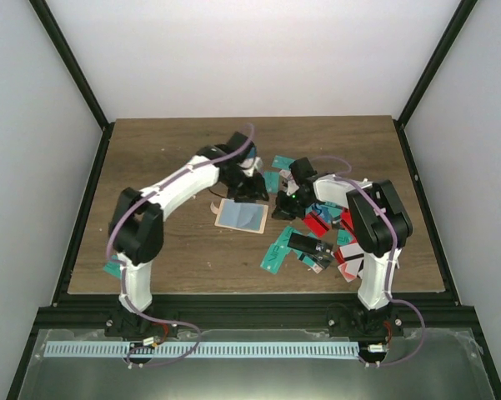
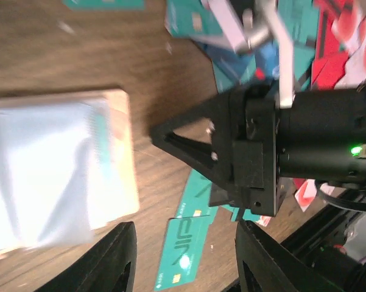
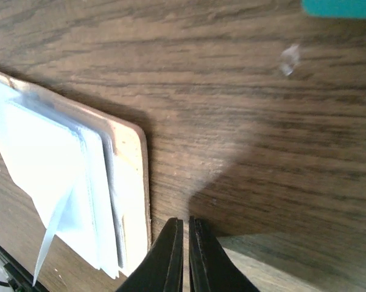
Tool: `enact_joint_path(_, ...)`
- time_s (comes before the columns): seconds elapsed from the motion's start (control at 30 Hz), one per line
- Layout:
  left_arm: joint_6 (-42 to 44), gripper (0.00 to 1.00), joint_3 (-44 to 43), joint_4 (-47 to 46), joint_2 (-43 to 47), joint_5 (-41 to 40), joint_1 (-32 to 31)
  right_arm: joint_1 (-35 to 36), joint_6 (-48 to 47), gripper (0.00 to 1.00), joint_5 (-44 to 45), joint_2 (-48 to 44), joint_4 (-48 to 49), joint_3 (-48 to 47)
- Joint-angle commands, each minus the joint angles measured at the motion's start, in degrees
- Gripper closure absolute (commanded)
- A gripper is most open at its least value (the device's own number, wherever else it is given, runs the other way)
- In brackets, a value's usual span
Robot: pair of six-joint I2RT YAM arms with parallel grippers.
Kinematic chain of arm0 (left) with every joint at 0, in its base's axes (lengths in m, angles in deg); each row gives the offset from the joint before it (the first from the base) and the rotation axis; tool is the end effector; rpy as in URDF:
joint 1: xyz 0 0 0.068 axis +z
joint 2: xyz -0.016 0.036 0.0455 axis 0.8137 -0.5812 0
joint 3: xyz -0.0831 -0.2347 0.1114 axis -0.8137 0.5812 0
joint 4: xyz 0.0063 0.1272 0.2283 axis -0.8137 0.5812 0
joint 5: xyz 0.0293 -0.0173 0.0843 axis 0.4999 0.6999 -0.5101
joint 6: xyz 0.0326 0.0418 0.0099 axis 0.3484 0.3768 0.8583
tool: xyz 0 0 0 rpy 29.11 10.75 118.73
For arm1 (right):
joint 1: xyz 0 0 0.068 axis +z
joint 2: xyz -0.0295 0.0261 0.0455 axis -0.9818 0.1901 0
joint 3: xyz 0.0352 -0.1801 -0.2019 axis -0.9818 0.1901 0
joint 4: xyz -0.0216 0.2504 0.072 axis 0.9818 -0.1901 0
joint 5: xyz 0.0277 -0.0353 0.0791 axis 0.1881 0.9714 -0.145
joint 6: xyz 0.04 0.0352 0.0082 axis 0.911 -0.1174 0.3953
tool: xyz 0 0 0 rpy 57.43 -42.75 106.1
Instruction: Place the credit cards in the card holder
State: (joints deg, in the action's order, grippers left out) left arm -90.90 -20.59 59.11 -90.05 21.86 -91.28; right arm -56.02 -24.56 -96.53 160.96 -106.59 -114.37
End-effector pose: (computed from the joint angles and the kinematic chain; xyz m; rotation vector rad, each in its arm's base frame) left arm 0.3276 -0.2642 0.2332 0.3390 2.9393 -0.8563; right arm 0.3304 0.1598 0.1344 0.1070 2.9602 0.9277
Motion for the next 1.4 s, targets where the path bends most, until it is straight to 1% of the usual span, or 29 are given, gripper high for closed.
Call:
enact_joint_path(0.0, 2.66, 0.54, 4.91, -1.13, 5.36, -4.68, 6.08, 0.27, 0.20, 0.93, -1.48, -3.30, 0.97, 0.89)
enact_joint_path(0.1, 5.98, 0.55, 8.75, -1.67, 4.61, -7.79, 8.18, 0.32, 0.48, 0.94, -3.17, -3.88, 2.13, 1.35)
enact_joint_path(0.2, 8.00, 0.56, 10.92, -3.38, 2.63, -9.03, 8.26, 0.26, 0.99, 0.93, -3.91, -3.29, 2.97, 1.47)
enact_joint_path(0.37, 7.67, 0.56, 13.06, -5.61, -0.47, -11.88, 8.21, 0.27, 1.32, 0.93, -4.13, -1.04, 4.12, 1.30)
enact_joint_path(0.63, 5.54, 0.57, 17.13, -8.42, -1.98, -10.42, 5.37, 0.60, 0.78, 0.94, -5.66, 3.56, 5.88, 0.16)
enact_joint_path(0.83, 2.25, 0.57, 19.13, -9.89, -1.10, -10.14, 0.59, 1.44, -0.28, 0.94, -7.79, 6.44, 6.85, -1.67)
enact_joint_path(0.97, 0.64, 0.57, 19.80, -9.75, -0.28, -10.40, -1.41, 1.67, -0.57, 0.94, -9.17, 5.19, 8.62, 0.17)
enact_joint_path(1.07, -1.32, 0.57, 20.65, -9.39, 1.09, -9.57, -1.93, 1.68, -2.48, 0.94, -10.54, 4.11, 8.96, 0.91)
enact_joint_path(1.17, -3.44, 0.57, 21.46, -9.16, 2.77, -8.67, -2.27, 1.52, -5.06, 0.94, -10.24, 3.54, 6.68, -0.33)
enact_joint_path(1.23, -4.68, 0.56, 21.30, -8.13, 3.90, -10.04, -2.60, 1.30, -6.61, 0.94, -9.20, 2.65, 4.92, -1.13)
enact_joint_path(1.37, -7.17, 0.49, 19.89, -4.27, 7.17, -13.72, -3.20, 0.70, -9.17, 0.93, -5.68, -0.36, 0.59, -1.79)
